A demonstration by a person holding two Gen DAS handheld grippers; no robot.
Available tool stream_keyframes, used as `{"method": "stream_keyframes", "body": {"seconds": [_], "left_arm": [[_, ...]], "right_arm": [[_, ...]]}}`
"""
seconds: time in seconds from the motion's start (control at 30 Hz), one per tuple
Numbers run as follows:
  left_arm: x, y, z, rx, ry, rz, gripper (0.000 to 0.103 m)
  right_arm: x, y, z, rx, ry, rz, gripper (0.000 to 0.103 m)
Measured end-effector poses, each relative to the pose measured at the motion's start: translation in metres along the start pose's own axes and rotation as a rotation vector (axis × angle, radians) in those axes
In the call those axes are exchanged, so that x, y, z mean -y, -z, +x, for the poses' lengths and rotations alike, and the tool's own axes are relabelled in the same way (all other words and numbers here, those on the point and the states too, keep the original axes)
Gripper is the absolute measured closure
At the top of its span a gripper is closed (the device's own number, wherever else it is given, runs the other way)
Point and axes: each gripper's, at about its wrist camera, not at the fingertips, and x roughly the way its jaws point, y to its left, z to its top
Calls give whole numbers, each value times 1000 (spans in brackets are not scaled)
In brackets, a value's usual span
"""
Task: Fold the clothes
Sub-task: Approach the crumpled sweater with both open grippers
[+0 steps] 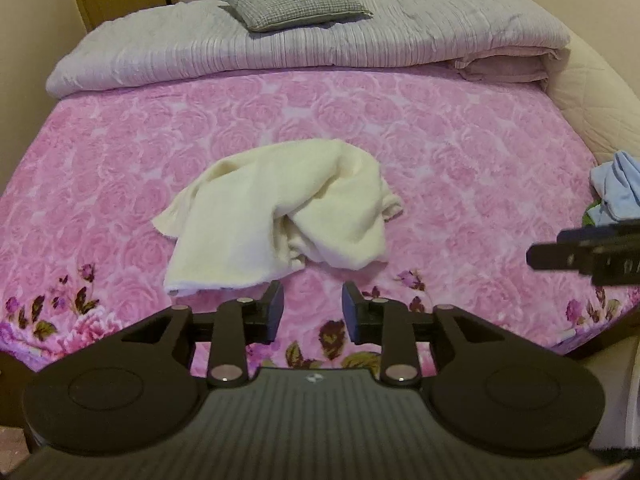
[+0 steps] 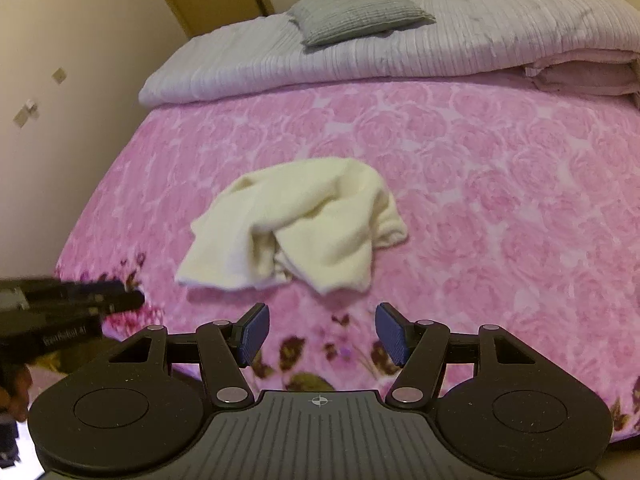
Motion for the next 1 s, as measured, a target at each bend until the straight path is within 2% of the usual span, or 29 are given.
{"method": "stream_keyframes", "body": {"seconds": [0.23,0.43,0.63,0.87,1.0], "left_arm": [[29,34,-19,-33,-49,-60,76],[32,53,-29,-52,-68,-100,76],[25,59,-32,-42,-65,-113,76],[3,51,-22,-39,-42,-101,76],[-12,38,-13,-17,-15,-59,76]], "right_arm": [[24,38,-9,-47,-9,33,40],[27,50,-14,-58,-22,40,40],[23,46,-9,-65,-16,46,40],[8,32,8,-59,-16,45,40],[3,21,19,-39,-8,70,40]]}}
